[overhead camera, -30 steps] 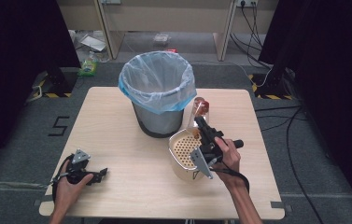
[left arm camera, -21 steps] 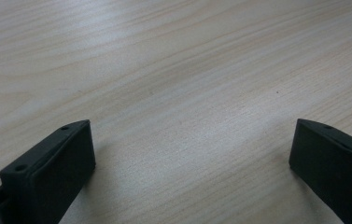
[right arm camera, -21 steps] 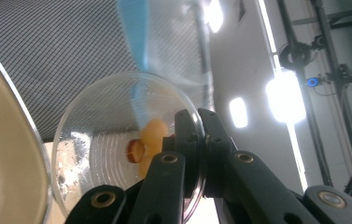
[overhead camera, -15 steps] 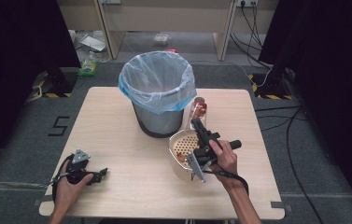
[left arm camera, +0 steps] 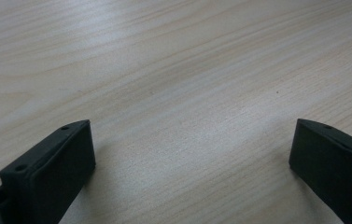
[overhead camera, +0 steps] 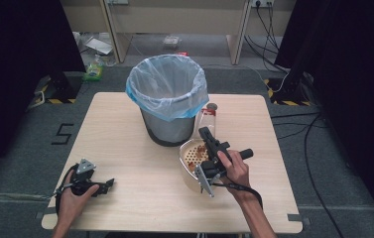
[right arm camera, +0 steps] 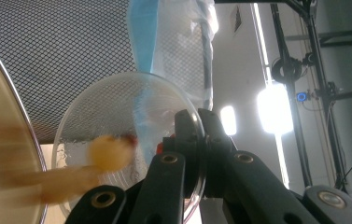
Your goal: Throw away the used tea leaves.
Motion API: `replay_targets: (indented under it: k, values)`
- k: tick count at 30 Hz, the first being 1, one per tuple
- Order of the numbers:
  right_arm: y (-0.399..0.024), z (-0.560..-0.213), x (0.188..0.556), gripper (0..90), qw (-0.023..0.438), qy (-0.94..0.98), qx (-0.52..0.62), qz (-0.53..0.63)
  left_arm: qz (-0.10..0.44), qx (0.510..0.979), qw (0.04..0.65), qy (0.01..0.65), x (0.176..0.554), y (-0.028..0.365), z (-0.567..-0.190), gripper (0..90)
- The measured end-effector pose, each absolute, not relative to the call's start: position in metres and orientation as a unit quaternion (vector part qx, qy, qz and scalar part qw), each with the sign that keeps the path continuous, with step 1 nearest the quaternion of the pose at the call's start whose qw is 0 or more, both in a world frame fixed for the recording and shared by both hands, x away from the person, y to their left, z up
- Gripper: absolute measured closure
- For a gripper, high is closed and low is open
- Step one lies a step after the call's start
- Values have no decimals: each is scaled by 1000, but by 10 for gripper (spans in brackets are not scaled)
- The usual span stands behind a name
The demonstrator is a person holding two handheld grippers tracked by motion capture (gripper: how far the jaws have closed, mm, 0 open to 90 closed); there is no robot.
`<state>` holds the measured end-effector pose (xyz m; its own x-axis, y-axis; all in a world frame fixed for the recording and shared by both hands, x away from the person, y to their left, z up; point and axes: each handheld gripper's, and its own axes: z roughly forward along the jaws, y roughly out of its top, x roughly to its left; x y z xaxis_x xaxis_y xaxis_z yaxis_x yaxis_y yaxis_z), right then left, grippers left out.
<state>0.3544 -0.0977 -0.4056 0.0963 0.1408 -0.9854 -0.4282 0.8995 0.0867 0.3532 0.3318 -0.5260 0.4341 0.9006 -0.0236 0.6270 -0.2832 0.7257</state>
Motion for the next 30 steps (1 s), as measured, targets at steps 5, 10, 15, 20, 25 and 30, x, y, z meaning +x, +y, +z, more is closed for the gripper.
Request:
replay_targets:
  k: [5,10,15,20,25,30]
  values:
    - [-101,-402,356,883,732,644,-103,197,201,775,341,493,353,332,-526,0]
    - [-111,-390,365,882,670,689,15,275,201,776,340,492,353,332,-526,0]
    - [-128,-372,374,881,575,706,149,386,201,775,340,492,353,332,-526,0]
    - [-137,-366,380,880,516,714,206,427,201,776,340,492,353,332,-526,0]
    - [-150,-363,388,880,460,709,259,467,201,776,340,492,353,332,-526,0]
    - [-165,-360,400,880,432,707,294,477,201,776,340,492,353,332,-526,0]
